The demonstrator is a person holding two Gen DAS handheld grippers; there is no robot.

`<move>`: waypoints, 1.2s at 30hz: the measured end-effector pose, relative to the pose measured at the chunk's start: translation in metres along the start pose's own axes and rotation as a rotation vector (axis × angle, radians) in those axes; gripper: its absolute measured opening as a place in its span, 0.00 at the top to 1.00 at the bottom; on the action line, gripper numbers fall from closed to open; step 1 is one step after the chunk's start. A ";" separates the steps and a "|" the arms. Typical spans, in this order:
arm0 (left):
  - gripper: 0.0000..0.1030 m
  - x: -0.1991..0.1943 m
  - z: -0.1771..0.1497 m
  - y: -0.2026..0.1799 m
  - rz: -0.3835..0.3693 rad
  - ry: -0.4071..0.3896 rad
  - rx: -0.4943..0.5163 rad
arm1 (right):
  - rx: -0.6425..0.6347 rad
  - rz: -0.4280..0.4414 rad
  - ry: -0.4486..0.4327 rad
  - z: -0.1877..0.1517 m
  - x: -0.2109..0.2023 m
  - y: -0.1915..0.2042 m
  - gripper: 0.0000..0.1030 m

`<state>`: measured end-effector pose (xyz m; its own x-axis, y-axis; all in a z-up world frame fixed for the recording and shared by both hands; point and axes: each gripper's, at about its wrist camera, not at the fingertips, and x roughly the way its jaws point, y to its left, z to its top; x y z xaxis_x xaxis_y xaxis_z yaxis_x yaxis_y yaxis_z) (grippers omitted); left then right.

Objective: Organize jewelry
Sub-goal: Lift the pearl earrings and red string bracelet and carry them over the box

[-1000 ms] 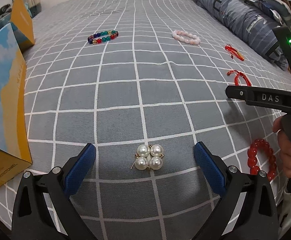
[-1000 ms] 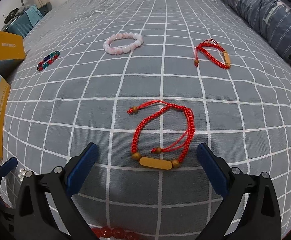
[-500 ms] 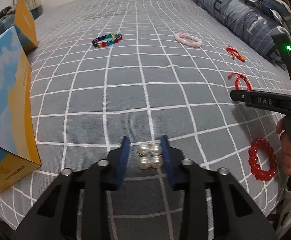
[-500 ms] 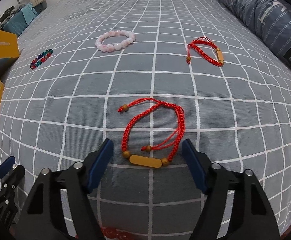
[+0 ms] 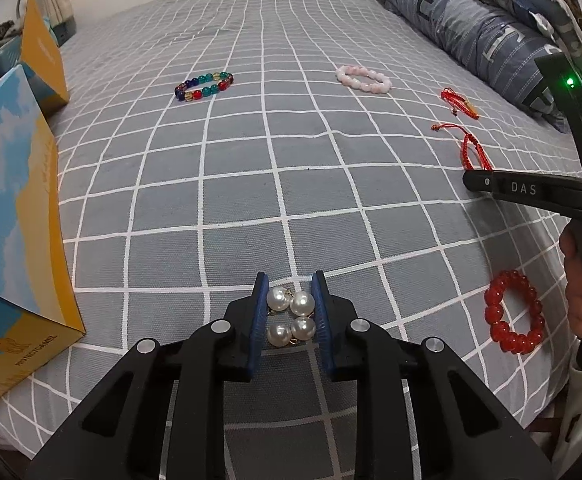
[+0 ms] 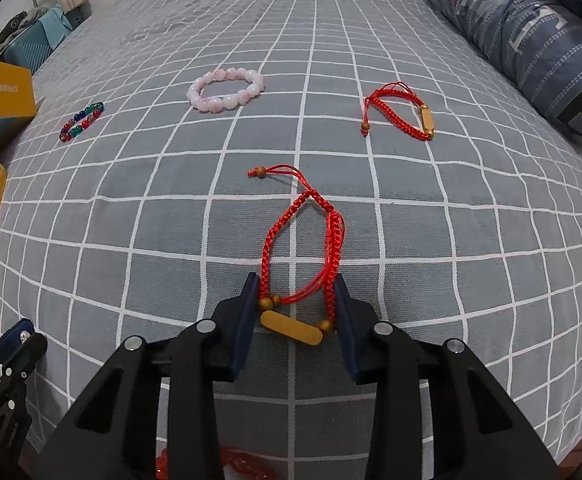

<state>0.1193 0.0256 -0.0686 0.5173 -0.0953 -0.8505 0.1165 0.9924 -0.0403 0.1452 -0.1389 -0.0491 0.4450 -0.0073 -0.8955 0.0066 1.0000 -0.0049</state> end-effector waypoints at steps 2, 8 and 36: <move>0.79 -0.001 0.000 0.000 0.002 -0.001 0.001 | 0.002 0.000 -0.006 0.000 -0.004 0.000 0.66; 0.79 -0.009 0.003 0.001 0.008 -0.014 -0.005 | 0.001 -0.001 -0.026 0.001 -0.015 0.000 0.66; 0.79 -0.066 0.049 0.017 0.072 -0.144 -0.055 | 0.000 0.016 -0.170 0.012 -0.082 0.028 0.66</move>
<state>0.1286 0.0450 0.0120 0.6395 -0.0306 -0.7681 0.0307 0.9994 -0.0143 0.1202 -0.1103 0.0296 0.5904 0.0086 -0.8070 -0.0023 1.0000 0.0090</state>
